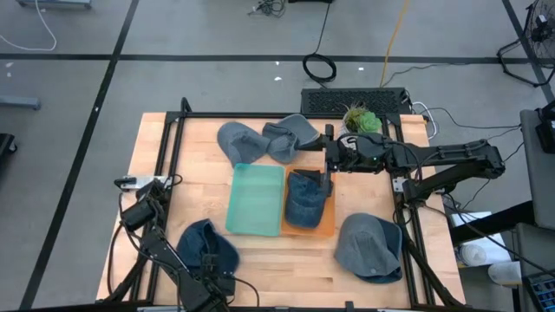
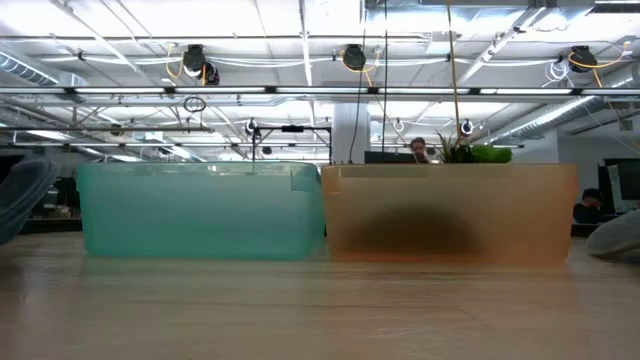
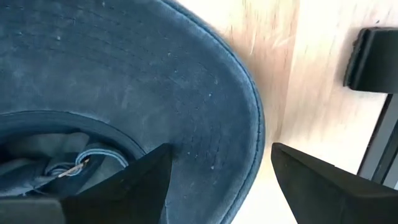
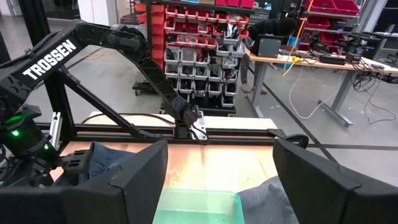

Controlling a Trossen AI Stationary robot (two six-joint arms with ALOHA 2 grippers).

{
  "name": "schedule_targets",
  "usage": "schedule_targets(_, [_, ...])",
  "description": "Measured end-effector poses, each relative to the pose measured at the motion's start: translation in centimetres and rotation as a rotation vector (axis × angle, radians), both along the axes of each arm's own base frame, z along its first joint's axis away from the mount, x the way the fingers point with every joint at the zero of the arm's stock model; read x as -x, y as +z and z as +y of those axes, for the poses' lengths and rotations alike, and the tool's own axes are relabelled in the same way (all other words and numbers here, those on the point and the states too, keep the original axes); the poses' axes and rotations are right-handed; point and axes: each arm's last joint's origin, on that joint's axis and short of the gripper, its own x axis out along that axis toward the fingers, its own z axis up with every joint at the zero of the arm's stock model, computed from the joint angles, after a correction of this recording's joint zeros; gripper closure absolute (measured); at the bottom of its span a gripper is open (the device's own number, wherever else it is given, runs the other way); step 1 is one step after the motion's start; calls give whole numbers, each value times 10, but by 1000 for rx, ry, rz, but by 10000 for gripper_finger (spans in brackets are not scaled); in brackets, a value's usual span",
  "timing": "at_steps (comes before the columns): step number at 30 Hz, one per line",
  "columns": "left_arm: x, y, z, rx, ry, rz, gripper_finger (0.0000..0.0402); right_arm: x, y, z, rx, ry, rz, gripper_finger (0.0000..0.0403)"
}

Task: Pick & Place hat
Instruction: Put the left blue cap into the orange bin

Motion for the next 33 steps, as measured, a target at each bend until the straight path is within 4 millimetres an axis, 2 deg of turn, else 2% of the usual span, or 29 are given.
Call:
schedule_targets(11, [0, 0, 2, -46, 96, -33, 118, 0, 0, 0, 0, 0, 0, 122])
schedule_targets(14, [2, 1, 3, -67, 102, -20, 133, 0, 0, 0, 0, 0, 0, 122])
schedule_targets(25, [2, 2, 4, -65, 67, -5, 295, 0, 0, 0, 16, 2, 2, 122])
schedule_targets(33, [2, 3, 5, -74, 65, -8, 370, 0, 0, 0, 18, 2, 1, 122])
